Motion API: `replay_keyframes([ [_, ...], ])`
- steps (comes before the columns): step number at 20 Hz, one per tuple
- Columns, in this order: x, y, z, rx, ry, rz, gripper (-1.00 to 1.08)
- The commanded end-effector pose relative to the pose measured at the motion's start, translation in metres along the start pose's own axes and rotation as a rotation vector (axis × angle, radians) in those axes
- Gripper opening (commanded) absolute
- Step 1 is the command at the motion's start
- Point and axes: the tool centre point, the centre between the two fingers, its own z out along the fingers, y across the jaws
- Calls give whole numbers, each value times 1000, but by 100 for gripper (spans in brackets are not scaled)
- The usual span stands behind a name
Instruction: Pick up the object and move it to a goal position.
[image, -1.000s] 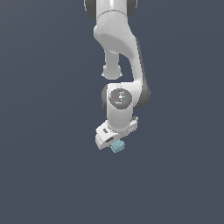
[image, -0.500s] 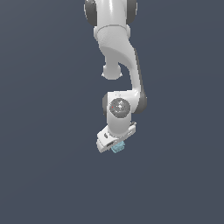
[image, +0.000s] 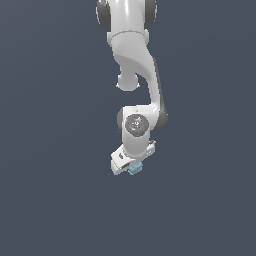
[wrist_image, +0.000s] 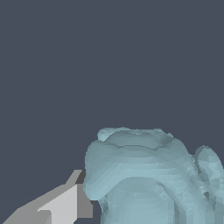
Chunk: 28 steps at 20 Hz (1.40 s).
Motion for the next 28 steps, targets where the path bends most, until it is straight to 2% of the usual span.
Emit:
replay_keyframes([
  [1, 0, 0, 0, 0, 0, 0, -100],
  [9, -2, 1, -4, 0, 0, 0, -100],
  [15, -12, 4, -22, 0, 0, 0, -100],
  [21, -31, 11, -58, -1, 0, -1, -100],
  [28, -65, 23, -123, -1, 0, -1, -100],
])
